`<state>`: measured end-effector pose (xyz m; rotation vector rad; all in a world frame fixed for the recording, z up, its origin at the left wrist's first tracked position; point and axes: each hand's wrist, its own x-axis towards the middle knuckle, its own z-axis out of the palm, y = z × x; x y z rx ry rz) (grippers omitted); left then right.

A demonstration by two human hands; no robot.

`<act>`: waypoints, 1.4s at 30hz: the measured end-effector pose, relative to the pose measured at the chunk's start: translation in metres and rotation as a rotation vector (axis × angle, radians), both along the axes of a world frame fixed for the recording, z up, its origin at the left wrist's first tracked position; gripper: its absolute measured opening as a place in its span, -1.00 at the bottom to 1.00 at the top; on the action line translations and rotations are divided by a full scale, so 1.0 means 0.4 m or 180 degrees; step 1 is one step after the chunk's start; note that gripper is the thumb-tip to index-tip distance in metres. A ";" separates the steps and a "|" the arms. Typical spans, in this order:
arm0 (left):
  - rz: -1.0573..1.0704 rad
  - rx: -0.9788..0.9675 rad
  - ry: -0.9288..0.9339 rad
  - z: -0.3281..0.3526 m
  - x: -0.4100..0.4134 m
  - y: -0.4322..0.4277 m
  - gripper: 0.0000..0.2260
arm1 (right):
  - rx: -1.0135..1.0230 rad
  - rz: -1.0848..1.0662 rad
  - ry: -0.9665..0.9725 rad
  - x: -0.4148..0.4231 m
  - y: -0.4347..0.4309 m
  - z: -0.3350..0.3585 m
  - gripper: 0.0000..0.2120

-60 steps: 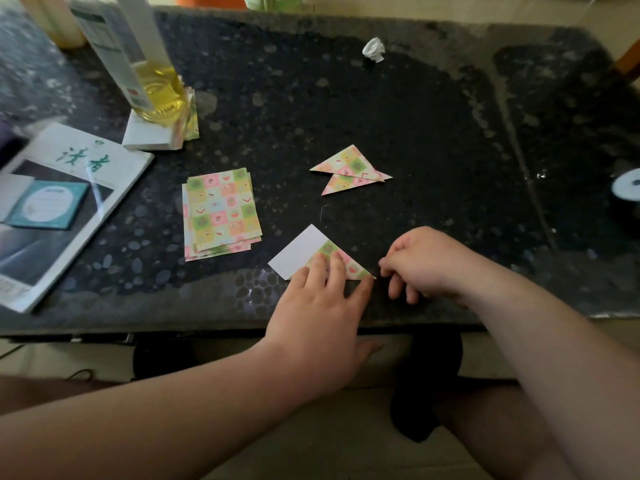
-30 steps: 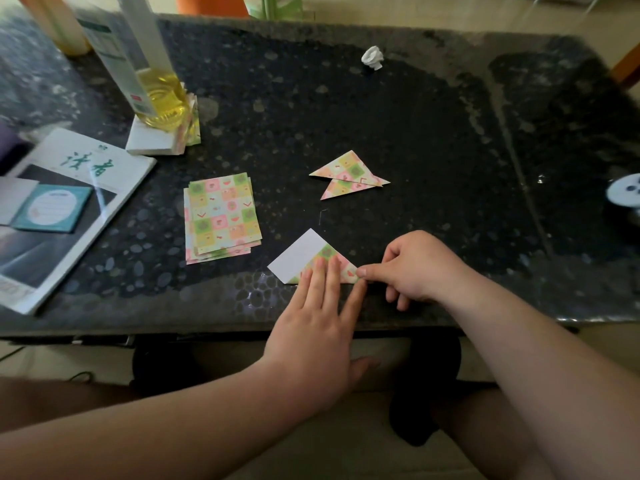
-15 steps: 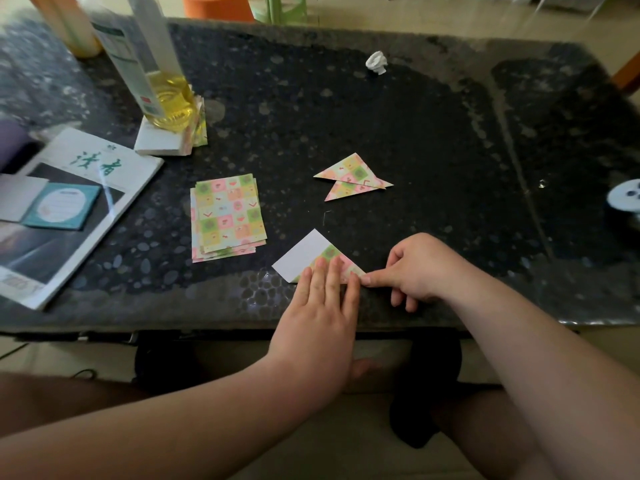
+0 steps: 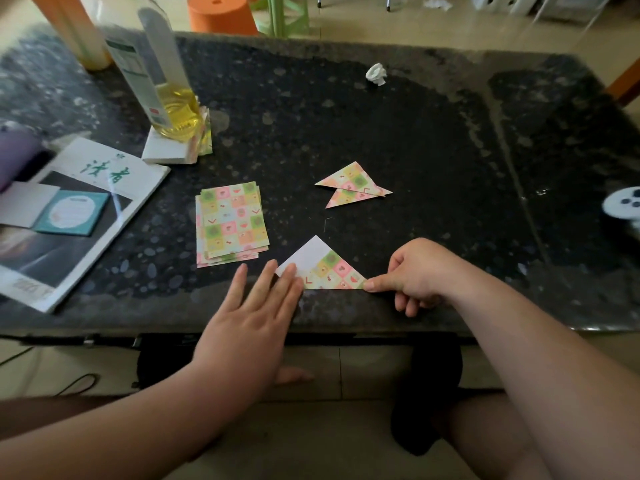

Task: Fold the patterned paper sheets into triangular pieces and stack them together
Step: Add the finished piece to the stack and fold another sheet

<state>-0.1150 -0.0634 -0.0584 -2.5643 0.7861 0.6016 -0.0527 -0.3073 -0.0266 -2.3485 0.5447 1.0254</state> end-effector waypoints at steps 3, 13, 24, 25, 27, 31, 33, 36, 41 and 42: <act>0.0089 -0.0030 0.0080 0.014 0.002 0.014 0.05 | -0.0038 0.0005 -0.0025 0.000 0.004 0.000 -0.64; 0.0770 -0.1044 0.0293 0.073 0.003 0.028 -0.08 | 0.0117 0.0029 0.0181 0.010 -0.013 0.012 -0.84; 0.1954 -0.2206 0.0057 0.035 0.142 -0.042 -0.42 | -0.0577 0.0608 -0.1247 -0.030 0.108 0.020 -0.60; 0.1978 -0.2168 0.0072 0.035 0.146 -0.053 -0.48 | -0.0659 0.0698 -0.1227 -0.035 0.119 0.011 -0.59; 0.1980 -0.2032 0.0080 0.036 0.155 -0.069 -0.56 | -0.0712 0.0712 -0.1146 -0.040 0.130 0.001 -0.62; 0.2021 -0.2017 0.0123 0.048 0.173 -0.083 -0.47 | -0.0518 0.0447 -0.0900 -0.041 0.130 0.000 -0.78; 0.2080 -0.2085 0.0206 0.052 0.178 -0.082 -0.38 | -0.0378 0.0355 -0.0768 -0.040 0.126 0.001 -0.82; 0.2176 -0.2283 0.0320 0.055 0.177 -0.073 -0.28 | -0.0064 0.0322 -0.0691 -0.042 0.122 0.009 -0.89; 0.3504 -0.3646 0.0895 0.092 0.189 -0.035 -0.27 | 0.0572 0.0143 -0.0983 -0.022 0.082 0.064 -0.91; 0.3913 -0.3946 0.1310 0.106 0.193 -0.023 -0.32 | 0.0844 -0.0053 -0.0998 -0.016 0.074 0.076 -0.96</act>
